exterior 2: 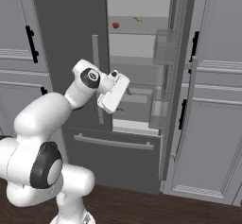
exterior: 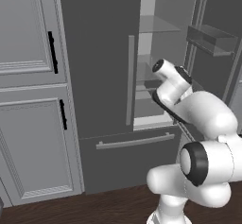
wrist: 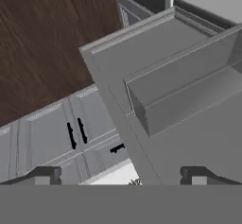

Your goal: Take the strawberry from the fridge and place it on top of the pancake, located on the dining counter.

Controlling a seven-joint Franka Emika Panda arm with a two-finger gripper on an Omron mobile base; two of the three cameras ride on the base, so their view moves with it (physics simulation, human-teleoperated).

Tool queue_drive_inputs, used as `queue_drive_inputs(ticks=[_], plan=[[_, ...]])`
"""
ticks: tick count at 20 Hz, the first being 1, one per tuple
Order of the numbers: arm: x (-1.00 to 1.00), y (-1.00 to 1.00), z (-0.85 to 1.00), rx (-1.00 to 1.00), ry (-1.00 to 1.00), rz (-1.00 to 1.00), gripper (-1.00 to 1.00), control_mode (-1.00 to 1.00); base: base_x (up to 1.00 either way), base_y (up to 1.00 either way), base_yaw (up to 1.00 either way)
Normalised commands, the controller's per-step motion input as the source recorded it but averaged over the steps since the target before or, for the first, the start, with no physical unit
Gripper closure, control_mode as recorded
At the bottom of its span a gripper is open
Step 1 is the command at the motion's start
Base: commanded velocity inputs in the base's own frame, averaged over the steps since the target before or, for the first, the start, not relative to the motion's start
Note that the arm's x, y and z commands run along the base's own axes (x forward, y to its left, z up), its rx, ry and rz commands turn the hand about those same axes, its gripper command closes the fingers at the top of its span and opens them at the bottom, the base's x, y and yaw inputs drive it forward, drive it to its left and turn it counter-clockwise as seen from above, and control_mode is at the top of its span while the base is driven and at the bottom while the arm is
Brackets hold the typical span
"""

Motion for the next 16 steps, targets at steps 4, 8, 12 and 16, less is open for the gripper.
queue_drive_inputs(ticks=[4,8,12,16], plan=[[0.13,0.76,-0.03,0.43,-0.33,-0.46,-1.00,-1.00,0.00,0.00,0.00],[0.02,0.73,-0.38,0.48,-0.31,-0.47,-1.00,-1.00,0.00,0.00,0.00],[0.00,0.59,-0.48,0.54,-0.36,-0.49,-1.00,-1.00,0.00,0.00,0.00],[0.03,0.42,-0.29,0.47,-0.46,-0.59,-1.00,-1.00,0.00,0.00,0.00]])
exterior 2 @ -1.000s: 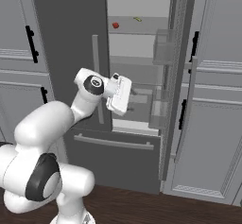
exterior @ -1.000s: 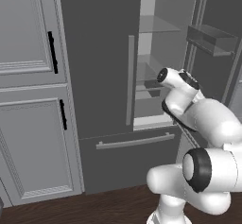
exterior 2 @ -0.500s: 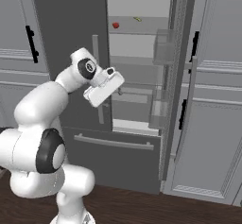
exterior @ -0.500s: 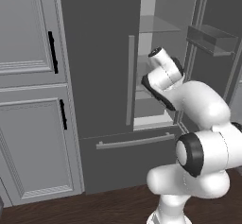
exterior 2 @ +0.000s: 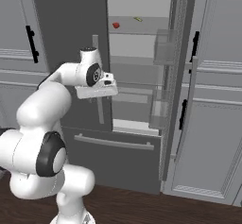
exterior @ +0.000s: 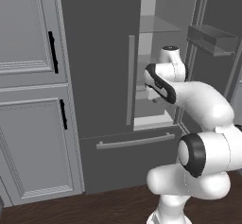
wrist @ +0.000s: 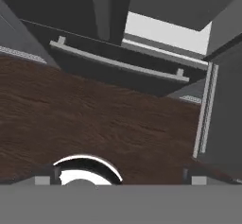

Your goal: Take the strawberry from the fridge and place it on top of the pancake, located on the dining counter.

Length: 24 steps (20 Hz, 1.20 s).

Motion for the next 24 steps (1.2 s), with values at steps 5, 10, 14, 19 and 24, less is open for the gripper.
queue_drive_inputs(ticks=[5,10,14,19,24], plan=[[0.02,0.56,0.03,0.21,-0.71,-0.52,-1.00,-1.00,0.00,0.00,0.00],[0.23,0.55,0.40,-0.01,-0.91,-0.35,-1.00,-1.00,0.00,0.00,0.00],[0.30,0.11,0.59,-0.14,-0.58,-0.05,-1.00,-1.00,0.00,0.00,0.00],[0.29,-0.22,0.20,0.18,-0.01,0.10,-1.00,-1.00,0.00,0.00,0.00],[0.47,-0.04,0.10,0.06,0.08,0.20,-1.00,-1.00,0.00,0.00,0.00]])
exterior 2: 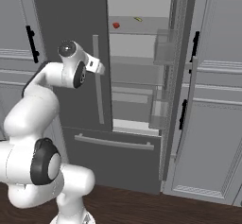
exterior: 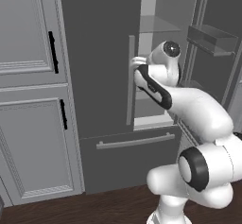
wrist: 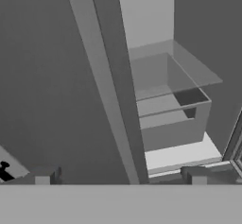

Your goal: Take the strawberry from the fridge and place it on top of the pancake, located on the dining counter.

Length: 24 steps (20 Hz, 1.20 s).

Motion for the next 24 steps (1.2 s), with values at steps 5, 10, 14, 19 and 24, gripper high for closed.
queue_drive_inputs(ticks=[5,10,14,19,24], plan=[[0.09,0.08,0.10,-0.13,0.00,0.13,-1.00,-1.00,0.00,0.00,0.00],[0.25,0.31,0.04,-0.26,0.02,0.00,-1.00,-1.00,0.00,0.00,0.00],[0.28,0.06,0.00,-0.09,0.02,0.00,-1.00,-1.00,0.00,0.00,0.00],[0.45,0.00,0.00,0.00,0.00,0.00,-1.00,-1.00,0.00,0.00,0.00],[0.48,0.00,0.00,0.00,0.00,-0.05,-1.00,-1.00,0.00,0.00,0.00]])
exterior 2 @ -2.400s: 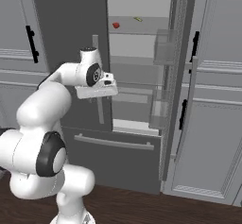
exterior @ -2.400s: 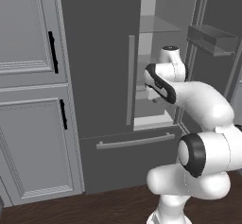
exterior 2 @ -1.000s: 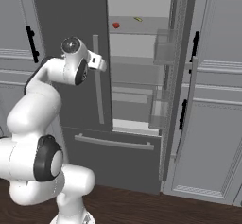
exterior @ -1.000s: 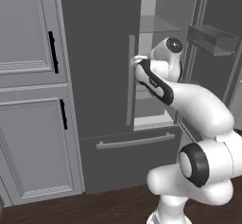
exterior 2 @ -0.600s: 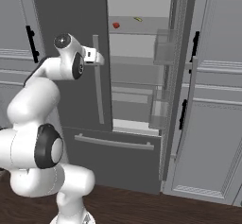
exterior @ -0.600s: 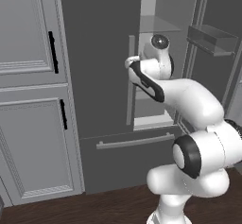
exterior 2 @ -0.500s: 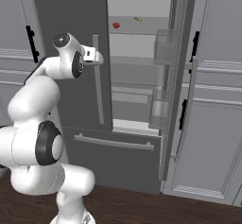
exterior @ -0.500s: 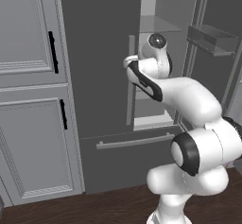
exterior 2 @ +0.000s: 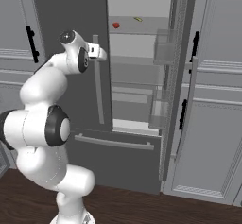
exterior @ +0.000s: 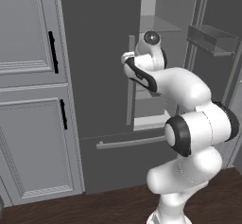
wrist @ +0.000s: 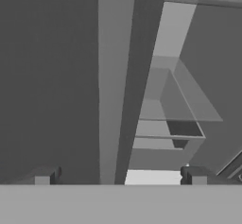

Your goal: Take the strawberry from the fridge and place it on top of the pancake, located on the dining counter.

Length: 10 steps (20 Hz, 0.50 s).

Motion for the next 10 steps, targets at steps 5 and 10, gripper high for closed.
queue_drive_inputs(ticks=[5,10], plan=[[0.49,0.00,0.00,0.04,0.00,-0.08,-1.00,-1.00,0.00,0.00,0.00],[0.43,0.03,0.00,0.04,-0.03,-0.08,-1.00,-1.00,0.00,0.00,0.00]])
